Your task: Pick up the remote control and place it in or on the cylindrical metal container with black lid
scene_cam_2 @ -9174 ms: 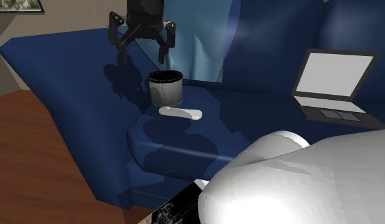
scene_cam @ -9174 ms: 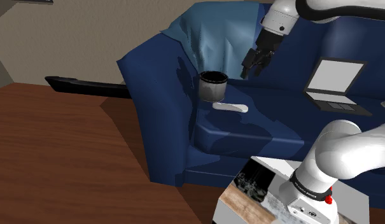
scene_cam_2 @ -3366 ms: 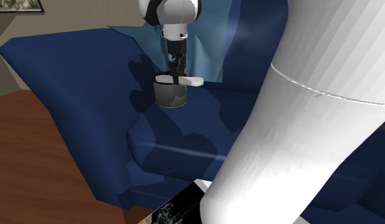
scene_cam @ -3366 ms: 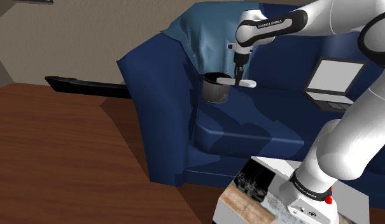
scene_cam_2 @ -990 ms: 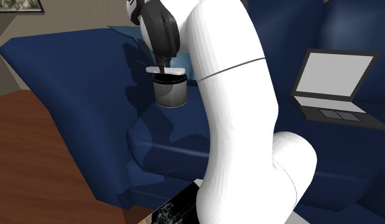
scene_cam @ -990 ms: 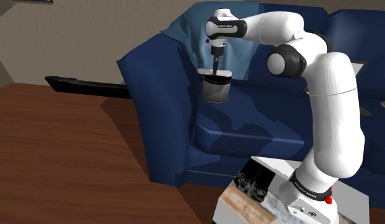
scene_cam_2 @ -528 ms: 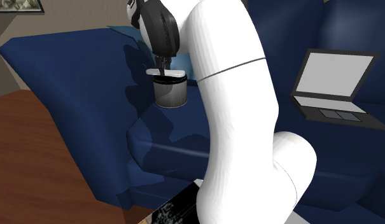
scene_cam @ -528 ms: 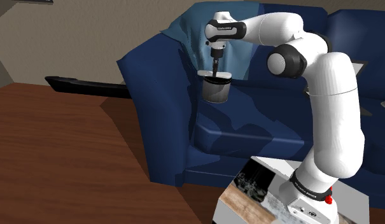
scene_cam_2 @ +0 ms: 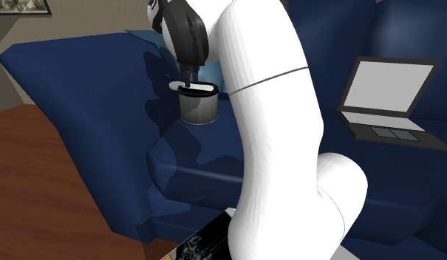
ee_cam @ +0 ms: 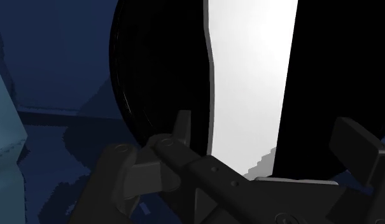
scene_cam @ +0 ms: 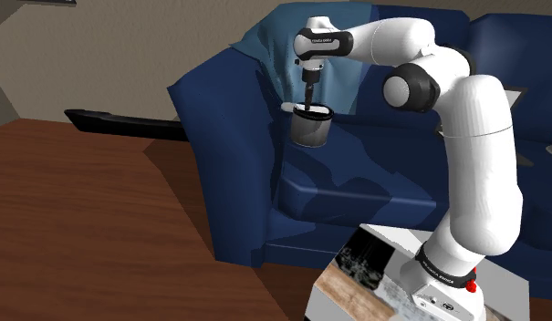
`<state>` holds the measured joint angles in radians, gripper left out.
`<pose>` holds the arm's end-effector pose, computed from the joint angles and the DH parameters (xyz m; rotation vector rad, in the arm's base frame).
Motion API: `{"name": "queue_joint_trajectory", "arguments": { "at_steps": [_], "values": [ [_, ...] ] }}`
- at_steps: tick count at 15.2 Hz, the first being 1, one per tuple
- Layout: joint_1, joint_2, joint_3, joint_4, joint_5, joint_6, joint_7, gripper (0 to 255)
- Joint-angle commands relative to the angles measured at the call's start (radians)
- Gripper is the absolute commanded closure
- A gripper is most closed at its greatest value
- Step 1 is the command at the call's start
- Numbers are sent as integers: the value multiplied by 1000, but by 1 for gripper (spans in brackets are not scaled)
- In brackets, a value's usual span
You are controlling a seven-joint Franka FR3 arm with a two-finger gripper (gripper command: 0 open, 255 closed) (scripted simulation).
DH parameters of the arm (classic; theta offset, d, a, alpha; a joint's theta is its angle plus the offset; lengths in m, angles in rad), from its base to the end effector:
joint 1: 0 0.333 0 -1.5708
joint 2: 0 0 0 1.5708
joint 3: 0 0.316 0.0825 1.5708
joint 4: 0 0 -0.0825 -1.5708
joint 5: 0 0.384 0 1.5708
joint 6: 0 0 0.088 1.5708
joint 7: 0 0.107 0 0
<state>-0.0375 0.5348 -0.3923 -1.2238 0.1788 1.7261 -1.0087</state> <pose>0.6716 -0.2181 0.4817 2.9835 0.9262 -0.0144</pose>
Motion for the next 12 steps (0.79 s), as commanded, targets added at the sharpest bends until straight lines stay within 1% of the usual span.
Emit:
{"name": "queue_joint_trajectory", "arguments": {
  "at_steps": [1, 4, 12],
  "values": [
    [-5, 3, 0, 40, 0, -36, 2, 0],
    [-26, 28, 1, 175, 7, -145, 6, 0],
    [-26, 27, 1, 174, 7, -145, 6, 0]
  ]
}}
